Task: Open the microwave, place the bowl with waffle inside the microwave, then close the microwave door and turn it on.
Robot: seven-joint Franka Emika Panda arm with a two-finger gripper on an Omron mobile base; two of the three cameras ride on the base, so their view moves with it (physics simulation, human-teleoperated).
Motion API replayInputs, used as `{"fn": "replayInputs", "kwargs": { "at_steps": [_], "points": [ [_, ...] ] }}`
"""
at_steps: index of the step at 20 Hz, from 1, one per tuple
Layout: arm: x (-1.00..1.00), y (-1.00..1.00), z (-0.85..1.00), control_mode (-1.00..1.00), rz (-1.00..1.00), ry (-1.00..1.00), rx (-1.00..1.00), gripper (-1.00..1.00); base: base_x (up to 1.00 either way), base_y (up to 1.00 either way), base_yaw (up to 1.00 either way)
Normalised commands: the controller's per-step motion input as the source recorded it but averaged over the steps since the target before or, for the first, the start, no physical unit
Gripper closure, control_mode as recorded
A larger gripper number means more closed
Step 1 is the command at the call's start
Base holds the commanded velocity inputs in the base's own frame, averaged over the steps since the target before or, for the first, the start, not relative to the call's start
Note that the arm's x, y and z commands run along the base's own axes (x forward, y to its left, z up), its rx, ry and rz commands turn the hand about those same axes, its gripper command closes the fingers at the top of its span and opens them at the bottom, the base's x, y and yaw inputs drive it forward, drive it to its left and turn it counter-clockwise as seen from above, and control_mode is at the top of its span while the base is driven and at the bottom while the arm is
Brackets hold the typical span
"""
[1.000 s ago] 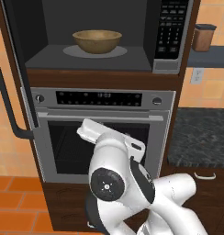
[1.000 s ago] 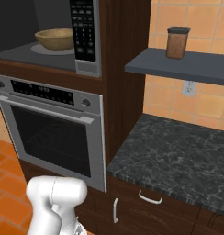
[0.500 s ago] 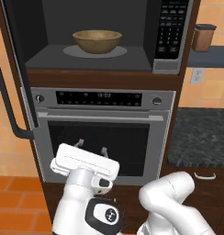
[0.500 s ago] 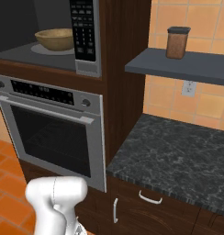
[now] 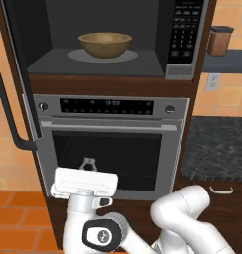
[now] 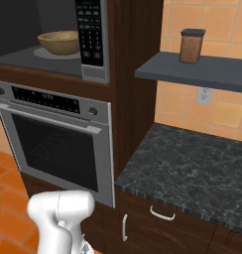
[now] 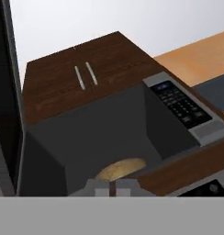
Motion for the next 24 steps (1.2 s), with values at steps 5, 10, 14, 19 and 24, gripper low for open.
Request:
{"fn": "replayInputs", "kwargs": {
  "at_steps": [5, 10, 14, 19, 24],
  "points": [
    [0.03, 0.82, 0.00, -1.00, 0.00, -0.14, -0.12, 1.00, 0.00, 0.00, 0.00],
    [-0.04, 0.77, 0.09, -1.00, 0.00, -0.13, -0.03, 1.00, 0.00, 0.00, 0.00],
    [0.00, 0.49, 0.12, -1.00, 0.00, -0.22, 0.00, 1.00, 0.00, 0.00, 0.00],
    [0.02, 0.33, 0.16, -1.00, 0.00, -0.24, 0.00, 1.00, 0.00, 0.00, 0.00],
    [0.11, 0.34, 0.15, -1.00, 0.00, -0.22, 0.00, 1.00, 0.00, 0.00, 0.00]
  ]
}}
